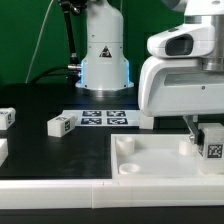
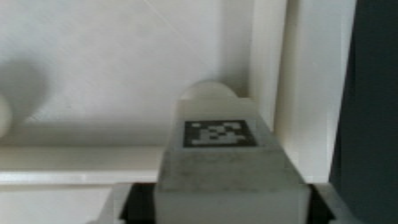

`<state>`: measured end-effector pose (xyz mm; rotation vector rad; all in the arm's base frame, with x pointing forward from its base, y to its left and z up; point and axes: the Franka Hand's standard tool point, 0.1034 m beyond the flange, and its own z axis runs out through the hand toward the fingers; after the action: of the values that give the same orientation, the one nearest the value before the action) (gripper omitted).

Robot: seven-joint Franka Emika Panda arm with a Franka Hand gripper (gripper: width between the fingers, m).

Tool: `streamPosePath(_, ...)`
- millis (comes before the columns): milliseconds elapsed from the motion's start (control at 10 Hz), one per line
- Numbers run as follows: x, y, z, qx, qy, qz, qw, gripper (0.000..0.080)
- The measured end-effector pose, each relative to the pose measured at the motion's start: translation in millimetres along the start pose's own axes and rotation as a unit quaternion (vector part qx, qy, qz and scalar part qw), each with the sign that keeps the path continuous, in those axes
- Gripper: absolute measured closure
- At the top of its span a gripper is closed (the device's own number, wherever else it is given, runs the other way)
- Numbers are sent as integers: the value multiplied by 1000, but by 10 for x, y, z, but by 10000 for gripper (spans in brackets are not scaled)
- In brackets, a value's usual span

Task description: Assemble one leg

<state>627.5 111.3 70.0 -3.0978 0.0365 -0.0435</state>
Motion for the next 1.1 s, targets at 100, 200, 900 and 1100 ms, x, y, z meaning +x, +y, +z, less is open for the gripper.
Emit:
streamPosePath(100, 0, -1, 0, 1, 0, 50, 999, 509)
streamPosePath(200, -3, 2, 1, 2, -1, 96, 995, 509)
streamPosePath(900, -58, 255, -7, -11, 15, 334, 942, 499)
streamPosePath(1100, -62, 304, -10, -16, 17, 348, 937, 499)
